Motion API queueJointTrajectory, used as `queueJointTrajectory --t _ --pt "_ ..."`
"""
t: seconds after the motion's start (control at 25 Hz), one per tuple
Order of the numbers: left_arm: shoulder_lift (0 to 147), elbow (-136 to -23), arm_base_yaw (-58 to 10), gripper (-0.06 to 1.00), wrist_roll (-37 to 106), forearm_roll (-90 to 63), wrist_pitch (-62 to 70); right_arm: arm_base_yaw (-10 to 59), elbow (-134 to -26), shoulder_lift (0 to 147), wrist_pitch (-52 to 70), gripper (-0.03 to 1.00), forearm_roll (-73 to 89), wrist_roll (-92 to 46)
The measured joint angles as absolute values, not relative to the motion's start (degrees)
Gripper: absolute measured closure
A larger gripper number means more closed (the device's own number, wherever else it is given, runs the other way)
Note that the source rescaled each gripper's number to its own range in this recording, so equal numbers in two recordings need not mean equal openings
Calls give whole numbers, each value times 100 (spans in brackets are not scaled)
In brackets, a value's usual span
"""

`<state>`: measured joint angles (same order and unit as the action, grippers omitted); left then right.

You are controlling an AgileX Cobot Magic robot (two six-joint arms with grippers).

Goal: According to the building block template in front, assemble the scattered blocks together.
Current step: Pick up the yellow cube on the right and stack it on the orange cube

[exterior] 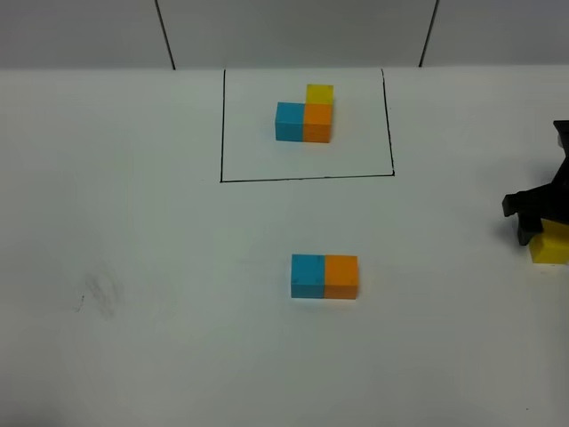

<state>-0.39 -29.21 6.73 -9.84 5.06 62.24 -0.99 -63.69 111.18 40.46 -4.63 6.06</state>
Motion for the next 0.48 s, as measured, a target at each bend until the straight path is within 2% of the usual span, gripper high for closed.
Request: queueJointTrajectory --t 0.04,0.12,0.16,0.48 --pt "-39 -2921 673 20 -984 506 6224 -105 -6369 11136 4046 61 -456 606" --pt "-39 -2921 673 20 -984 506 6224 -109 -6369 11172 4046 97 -408 601" --pt "-39 -2921 673 20 -984 506 6224 -109 -6369 11179 4047 94 -401 602" --pt "-39 -2921 673 20 -984 506 6224 -23 -6369 10825 4081 95 -359 685"
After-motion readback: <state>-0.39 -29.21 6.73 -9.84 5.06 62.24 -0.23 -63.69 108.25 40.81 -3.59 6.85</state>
